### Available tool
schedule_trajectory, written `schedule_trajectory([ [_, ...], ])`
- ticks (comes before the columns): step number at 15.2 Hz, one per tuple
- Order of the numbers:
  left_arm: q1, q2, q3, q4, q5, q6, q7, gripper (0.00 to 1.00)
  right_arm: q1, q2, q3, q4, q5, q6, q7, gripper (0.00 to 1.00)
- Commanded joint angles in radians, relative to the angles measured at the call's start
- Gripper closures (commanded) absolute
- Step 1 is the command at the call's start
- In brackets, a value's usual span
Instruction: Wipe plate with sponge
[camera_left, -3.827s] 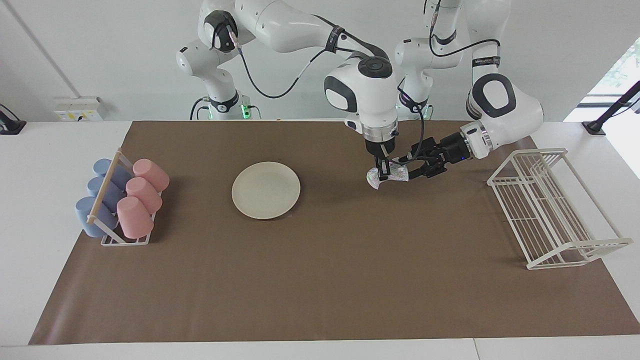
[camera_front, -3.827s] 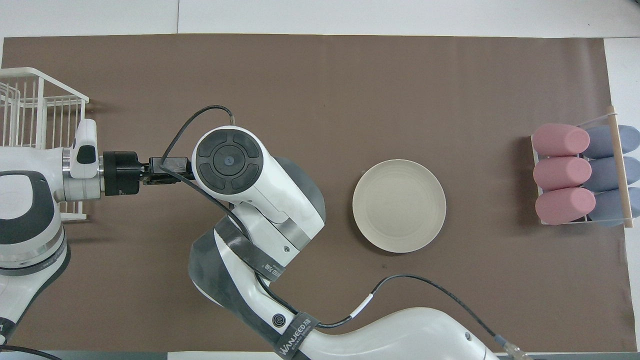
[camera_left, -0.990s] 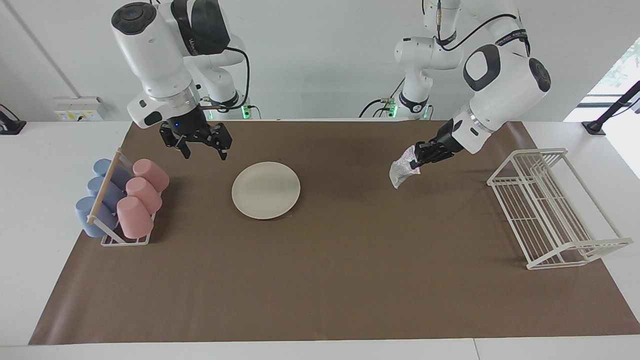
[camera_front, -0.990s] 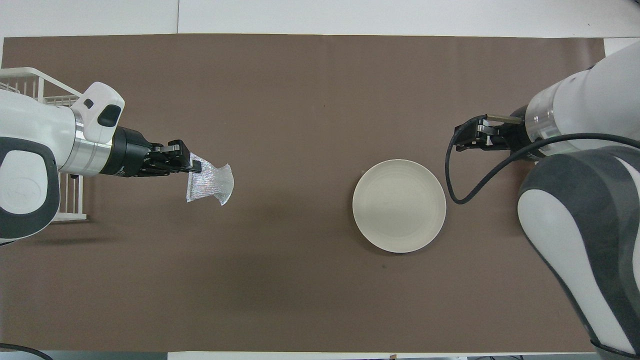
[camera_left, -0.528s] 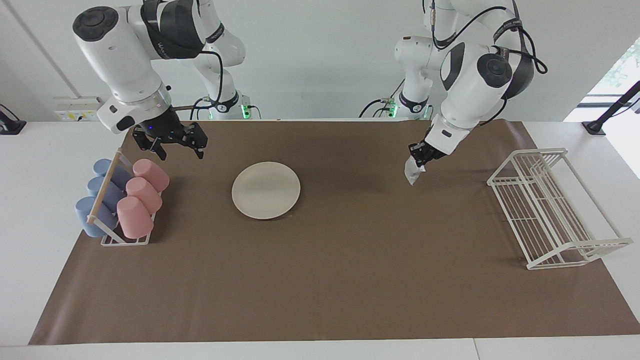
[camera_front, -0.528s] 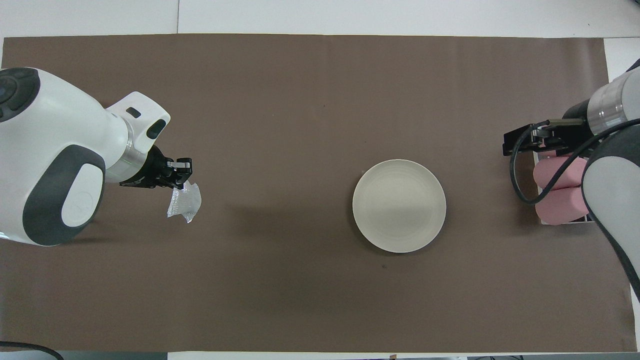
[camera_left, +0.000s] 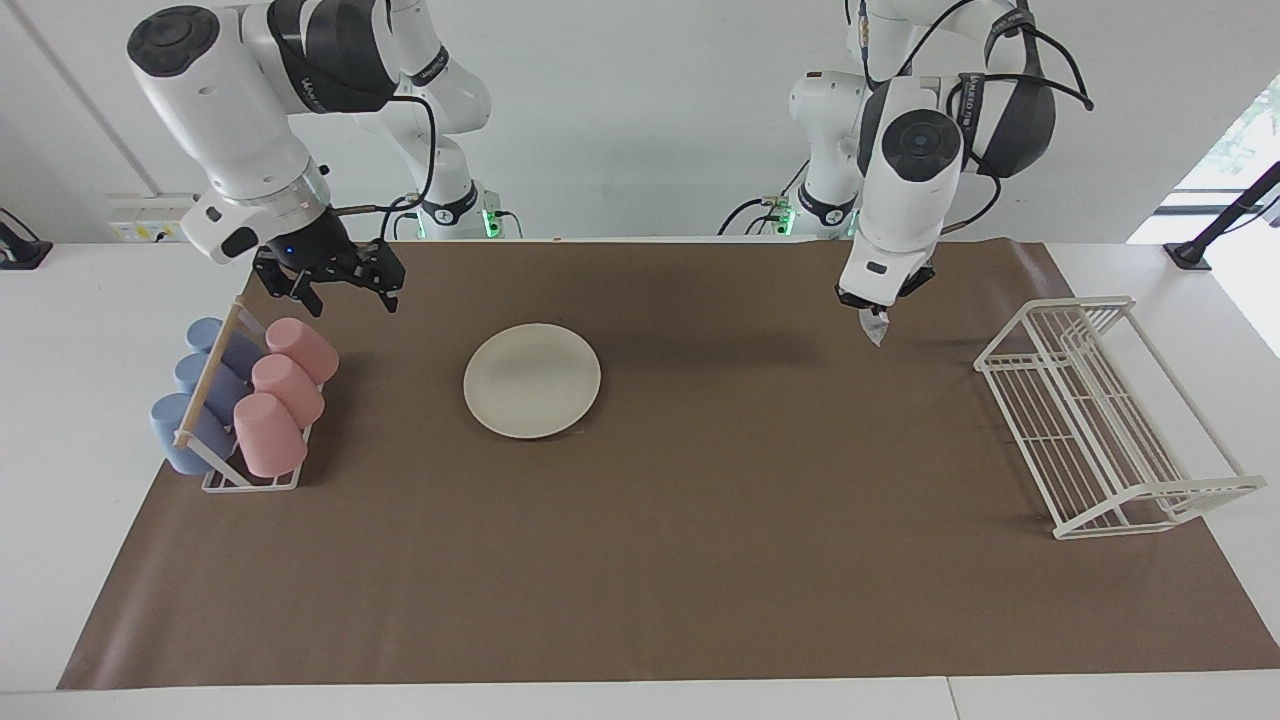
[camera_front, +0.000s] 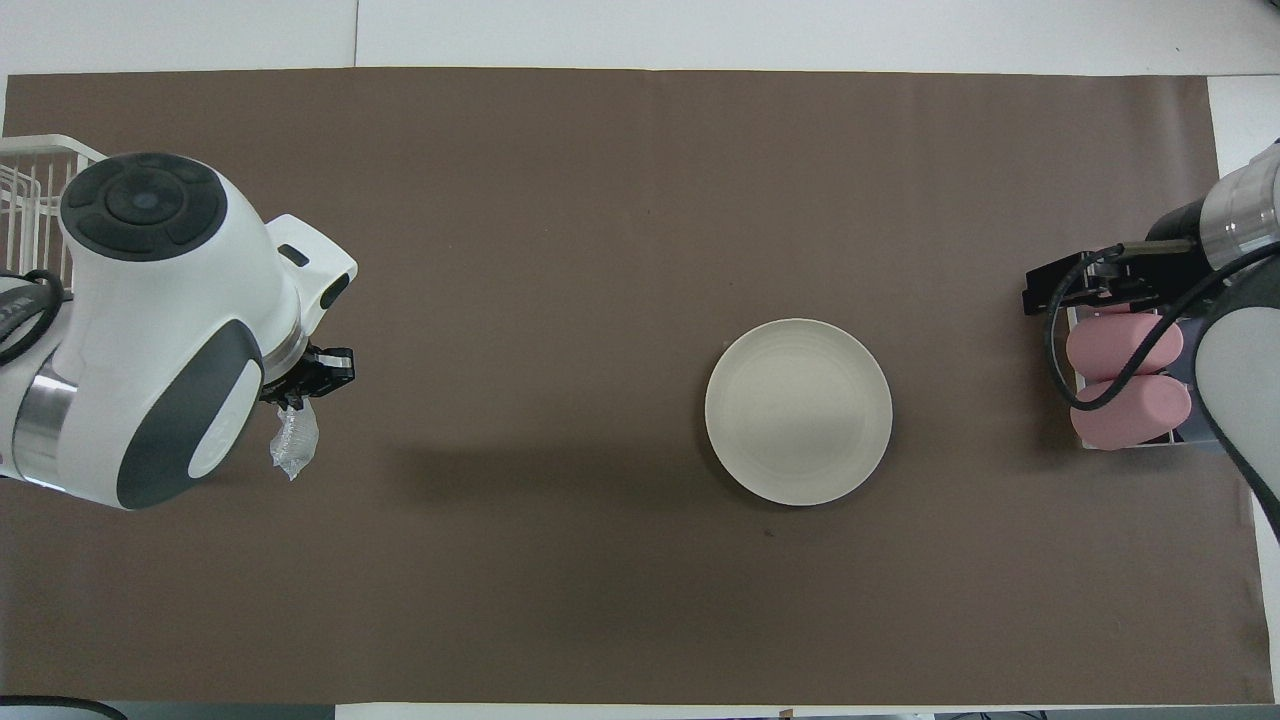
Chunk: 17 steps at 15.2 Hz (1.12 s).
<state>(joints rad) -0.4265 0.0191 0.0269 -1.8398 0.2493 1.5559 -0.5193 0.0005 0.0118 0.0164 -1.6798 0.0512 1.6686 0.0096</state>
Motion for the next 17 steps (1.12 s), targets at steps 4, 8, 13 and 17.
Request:
schedule_trajectory([
  [4, -0.077, 0.067, 0.011, 0.080, 0.284, -0.207, -0.030, 1.00, -0.065, 0.007, 0.010, 0.042, -0.010, -0.016, -0.089, 0.00],
  [8, -0.086, 0.073, 0.011, 0.067, 0.445, -0.264, -0.030, 1.00, -0.089, -0.004, -0.001, 0.051, -0.034, -0.073, -0.141, 0.00],
  [13, -0.077, 0.117, 0.010, 0.031, 0.709, -0.260, -0.030, 1.00, -0.067, 0.007, 0.013, 0.115, -0.056, -0.058, -0.131, 0.00],
  [17, -0.026, 0.224, 0.014, 0.040, 0.864, -0.217, -0.030, 1.00, -0.063, 0.011, 0.013, 0.108, -0.057, -0.059, -0.125, 0.00],
])
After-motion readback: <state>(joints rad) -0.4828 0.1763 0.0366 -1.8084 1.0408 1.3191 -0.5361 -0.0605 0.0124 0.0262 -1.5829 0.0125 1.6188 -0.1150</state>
